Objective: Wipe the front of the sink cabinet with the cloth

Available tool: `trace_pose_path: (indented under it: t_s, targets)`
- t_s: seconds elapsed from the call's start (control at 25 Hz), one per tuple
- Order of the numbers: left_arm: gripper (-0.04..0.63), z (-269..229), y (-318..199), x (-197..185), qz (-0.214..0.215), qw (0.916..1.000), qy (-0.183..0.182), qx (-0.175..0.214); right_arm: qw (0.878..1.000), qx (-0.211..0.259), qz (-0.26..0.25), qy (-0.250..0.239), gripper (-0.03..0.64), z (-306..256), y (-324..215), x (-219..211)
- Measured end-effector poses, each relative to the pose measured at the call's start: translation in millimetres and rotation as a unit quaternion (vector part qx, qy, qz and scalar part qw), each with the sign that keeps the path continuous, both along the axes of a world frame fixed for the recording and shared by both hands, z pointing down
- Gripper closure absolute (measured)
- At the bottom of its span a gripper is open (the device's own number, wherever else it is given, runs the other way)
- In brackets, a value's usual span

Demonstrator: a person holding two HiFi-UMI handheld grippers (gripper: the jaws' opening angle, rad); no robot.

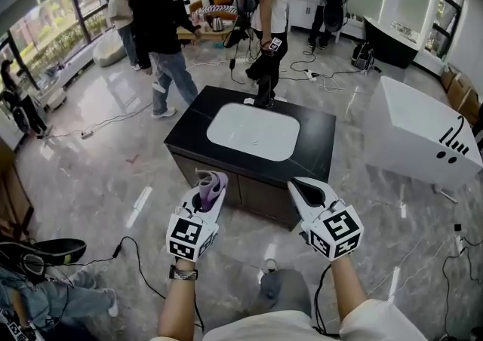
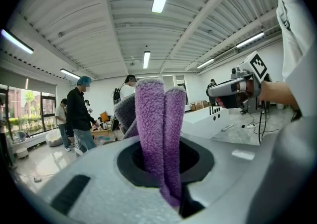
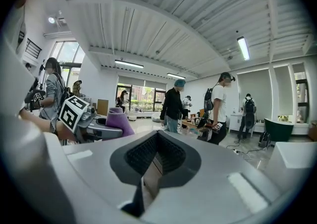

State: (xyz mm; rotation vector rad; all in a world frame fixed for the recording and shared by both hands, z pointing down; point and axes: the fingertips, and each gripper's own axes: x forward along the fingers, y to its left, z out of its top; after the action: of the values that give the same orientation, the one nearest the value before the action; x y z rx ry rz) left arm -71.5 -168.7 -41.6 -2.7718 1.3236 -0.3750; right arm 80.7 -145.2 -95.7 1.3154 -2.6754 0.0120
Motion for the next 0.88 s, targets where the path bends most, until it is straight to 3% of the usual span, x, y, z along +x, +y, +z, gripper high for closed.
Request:
trace_pose_path:
  t_s: [0.24,0.56,0.88]
  targets:
    - [0.545,44,-38,5,0.007,0.9999,-0.002,0.014,1.0,0.005,0.017,0.007,0.611,54,-35,7]
    - [0.545,143,-69,7,0.009,0.9999,-0.009,0.003,0.999,-0.003,0.034,0.009,0.611,143,-62,19]
    - [0.545,255,-99,17,0.007,0.9994,-0.01,0.034,1.0,0.018,0.024,0.007,0.611,259,-84,25]
